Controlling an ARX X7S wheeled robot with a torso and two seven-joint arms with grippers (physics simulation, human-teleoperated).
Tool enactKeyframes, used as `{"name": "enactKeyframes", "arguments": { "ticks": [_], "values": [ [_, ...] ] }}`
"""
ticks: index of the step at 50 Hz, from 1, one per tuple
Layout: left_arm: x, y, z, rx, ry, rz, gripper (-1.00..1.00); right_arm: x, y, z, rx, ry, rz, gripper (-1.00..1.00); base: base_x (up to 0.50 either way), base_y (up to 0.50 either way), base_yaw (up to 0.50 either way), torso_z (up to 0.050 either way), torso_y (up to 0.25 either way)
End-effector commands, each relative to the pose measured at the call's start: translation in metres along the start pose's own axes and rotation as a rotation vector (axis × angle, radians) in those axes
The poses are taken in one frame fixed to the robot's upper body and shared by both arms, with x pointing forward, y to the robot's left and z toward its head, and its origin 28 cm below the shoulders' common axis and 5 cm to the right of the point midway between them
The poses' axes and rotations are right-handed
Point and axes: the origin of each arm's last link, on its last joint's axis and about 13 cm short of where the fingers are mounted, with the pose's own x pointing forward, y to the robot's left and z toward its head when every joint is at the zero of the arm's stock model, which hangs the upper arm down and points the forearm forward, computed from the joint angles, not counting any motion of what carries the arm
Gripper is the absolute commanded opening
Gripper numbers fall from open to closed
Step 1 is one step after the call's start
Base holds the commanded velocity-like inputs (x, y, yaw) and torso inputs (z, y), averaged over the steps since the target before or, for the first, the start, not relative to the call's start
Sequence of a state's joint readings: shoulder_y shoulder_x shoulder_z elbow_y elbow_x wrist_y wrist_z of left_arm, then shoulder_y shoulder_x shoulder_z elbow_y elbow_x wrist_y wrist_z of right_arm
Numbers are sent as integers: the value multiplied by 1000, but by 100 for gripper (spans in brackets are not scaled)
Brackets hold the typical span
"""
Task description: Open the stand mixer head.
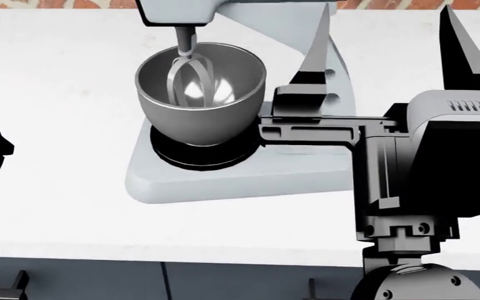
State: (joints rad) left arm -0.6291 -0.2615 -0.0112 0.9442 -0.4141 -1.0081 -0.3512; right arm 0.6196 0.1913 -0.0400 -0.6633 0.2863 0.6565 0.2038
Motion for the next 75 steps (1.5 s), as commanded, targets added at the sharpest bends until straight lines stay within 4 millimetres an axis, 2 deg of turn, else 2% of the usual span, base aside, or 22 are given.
{"name": "enactKeyframes", "arguments": {
  "ticks": [1, 11, 12, 27, 35, 46, 63, 75],
  "values": [
    [6, 2, 0, -13, -15, 18, 100, 4, -3, -2, 35, 1, 1, 100, 500, 0, 0, 0, 0],
    [6, 1, -2, -14, -13, 19, 100, 4, -1, -5, 18, -6, 6, 100, 179, 0, 0, 0, 0],
    [6, 1, -2, -15, -12, 19, 100, 4, 0, -5, 25, -2, 7, -100, 0, 0, 0, 0, 0],
    [6, 3, -2, -18, -12, 26, 100, 10, 15, -3, 7, -5, 60, -100, 0, 0, 0, 0, 0],
    [5, 4, -4, -15, -7, 33, 100, 11, 15, -17, -1, 18, 51, -100, 0, 0, 0, 0, 0],
    [6, 5, -6, -16, -2, 39, 100, 12, 18, -26, -16, 32, 51, -100, 0, 0, 0, 0, 0],
    [4, 7, -11, -19, 9, 43, 100, 27, 21, -22, -28, 12, 52, -100, 0, 0, 0, 0, 0],
    [2, 9, -13, -19, 16, 48, 100, 33, 19, -32, -44, 23, 35, -100, 0, 0, 0, 0, 0]
  ]
}}
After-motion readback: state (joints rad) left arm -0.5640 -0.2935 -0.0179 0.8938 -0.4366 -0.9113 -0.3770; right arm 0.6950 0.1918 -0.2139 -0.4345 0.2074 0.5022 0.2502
